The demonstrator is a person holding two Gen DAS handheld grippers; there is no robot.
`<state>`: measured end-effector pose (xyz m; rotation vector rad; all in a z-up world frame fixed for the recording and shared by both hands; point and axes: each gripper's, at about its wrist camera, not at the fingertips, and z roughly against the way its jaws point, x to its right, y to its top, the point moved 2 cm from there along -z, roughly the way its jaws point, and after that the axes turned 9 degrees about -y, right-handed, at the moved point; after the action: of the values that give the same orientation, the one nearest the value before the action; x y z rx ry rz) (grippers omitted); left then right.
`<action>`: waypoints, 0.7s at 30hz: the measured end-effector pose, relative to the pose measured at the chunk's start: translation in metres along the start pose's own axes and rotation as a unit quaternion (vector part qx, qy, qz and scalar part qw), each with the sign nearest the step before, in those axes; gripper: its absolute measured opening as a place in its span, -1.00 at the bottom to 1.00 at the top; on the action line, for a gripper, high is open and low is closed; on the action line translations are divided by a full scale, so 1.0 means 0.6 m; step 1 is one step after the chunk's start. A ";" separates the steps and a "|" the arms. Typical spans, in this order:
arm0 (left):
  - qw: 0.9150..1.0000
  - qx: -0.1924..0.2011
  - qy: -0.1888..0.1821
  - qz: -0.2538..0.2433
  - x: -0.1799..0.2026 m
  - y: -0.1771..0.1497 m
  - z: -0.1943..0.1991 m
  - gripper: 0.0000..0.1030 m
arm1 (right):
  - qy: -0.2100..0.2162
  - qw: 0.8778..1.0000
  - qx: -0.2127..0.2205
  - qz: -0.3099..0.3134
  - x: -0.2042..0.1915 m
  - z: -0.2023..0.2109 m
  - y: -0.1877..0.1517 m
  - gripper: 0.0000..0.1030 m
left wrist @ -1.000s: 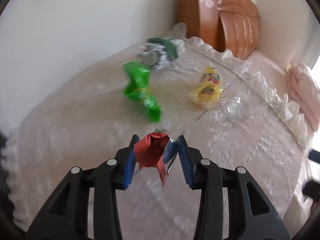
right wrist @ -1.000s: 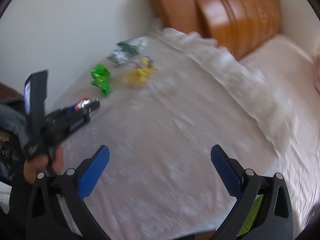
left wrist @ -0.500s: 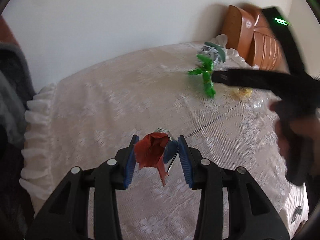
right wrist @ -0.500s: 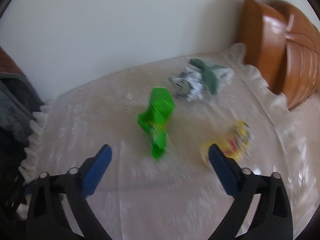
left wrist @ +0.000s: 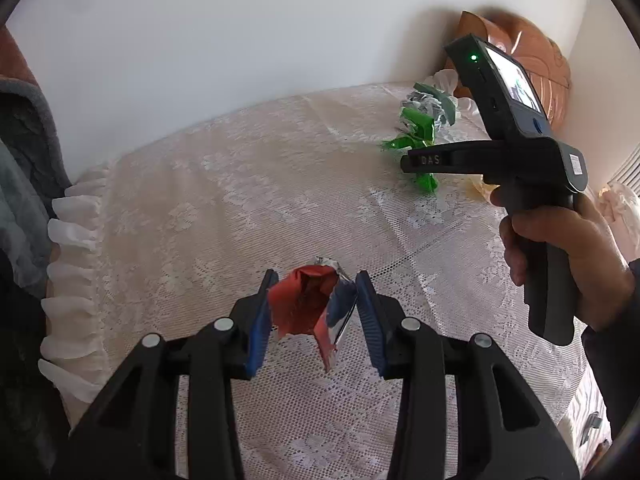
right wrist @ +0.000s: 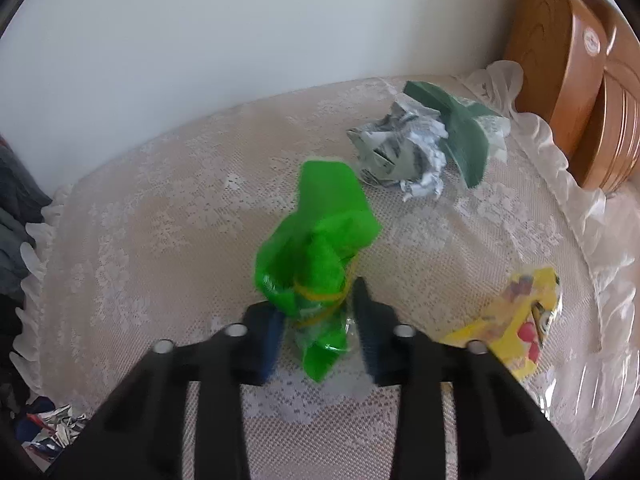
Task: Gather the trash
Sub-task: 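Grasp the green plastic bag tied with a rubber band with the right tool, then carry both items over the green wastebasket and open both tools to drop them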
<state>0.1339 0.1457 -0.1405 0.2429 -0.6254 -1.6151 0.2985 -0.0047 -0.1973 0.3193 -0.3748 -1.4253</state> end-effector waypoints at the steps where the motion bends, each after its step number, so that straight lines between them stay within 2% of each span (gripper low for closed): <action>1: 1.000 0.001 -0.001 -0.003 0.003 0.001 0.001 -0.24 | 0.000 1.000 0.005 -0.002 0.004 0.010 -0.005 -0.50; 6: 1.000 0.004 -0.006 -0.014 0.021 -0.001 0.010 -0.24 | 0.015 0.999 0.027 -0.022 0.033 0.066 -0.034 -0.55; 10: 1.000 0.006 -0.011 -0.028 0.043 -0.008 0.021 -0.24 | 0.027 0.998 0.039 -0.041 0.066 0.120 -0.084 -0.56; 15: 0.999 0.001 -0.021 -0.046 0.080 -0.034 0.033 -0.24 | 0.037 0.996 0.036 -0.079 0.111 0.187 -0.194 -0.55; 18: 0.998 -0.010 -0.036 -0.056 0.107 -0.058 0.039 -0.24 | 0.039 0.992 0.020 -0.119 0.145 0.221 -0.278 -0.55; 21: 0.996 -0.021 -0.049 -0.070 0.141 -0.083 0.041 -0.24 | 0.034 0.989 0.010 -0.146 0.168 0.240 -0.337 -0.55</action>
<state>0.0660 0.0712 -0.1296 0.1808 -0.6615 -1.7819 0.0655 -0.1280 -0.1487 0.4529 -0.2951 -1.6931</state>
